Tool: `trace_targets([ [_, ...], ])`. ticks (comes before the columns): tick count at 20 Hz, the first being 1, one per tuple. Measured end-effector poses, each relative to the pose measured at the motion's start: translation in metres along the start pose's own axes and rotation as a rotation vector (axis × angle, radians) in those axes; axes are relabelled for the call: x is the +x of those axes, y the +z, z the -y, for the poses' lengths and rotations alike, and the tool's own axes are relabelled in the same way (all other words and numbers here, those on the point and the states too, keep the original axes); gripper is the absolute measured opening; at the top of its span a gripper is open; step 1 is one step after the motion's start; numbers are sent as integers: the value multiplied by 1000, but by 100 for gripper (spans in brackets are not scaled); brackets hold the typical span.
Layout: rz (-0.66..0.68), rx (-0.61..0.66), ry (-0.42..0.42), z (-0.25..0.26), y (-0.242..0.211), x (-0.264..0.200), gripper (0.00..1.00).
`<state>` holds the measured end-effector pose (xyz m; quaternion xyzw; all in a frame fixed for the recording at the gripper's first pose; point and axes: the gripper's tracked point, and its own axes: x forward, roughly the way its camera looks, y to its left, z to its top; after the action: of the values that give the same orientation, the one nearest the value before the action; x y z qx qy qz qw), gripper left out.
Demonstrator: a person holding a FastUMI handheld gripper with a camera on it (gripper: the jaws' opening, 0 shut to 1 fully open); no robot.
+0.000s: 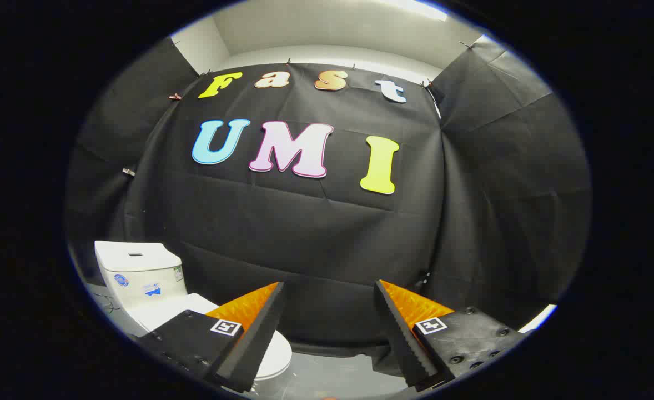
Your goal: Open the toilet lid.
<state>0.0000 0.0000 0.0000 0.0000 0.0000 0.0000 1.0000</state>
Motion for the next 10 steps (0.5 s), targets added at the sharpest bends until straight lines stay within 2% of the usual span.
trace_targets([
  [10,-31,10,-6,2,-10,0,98],
])
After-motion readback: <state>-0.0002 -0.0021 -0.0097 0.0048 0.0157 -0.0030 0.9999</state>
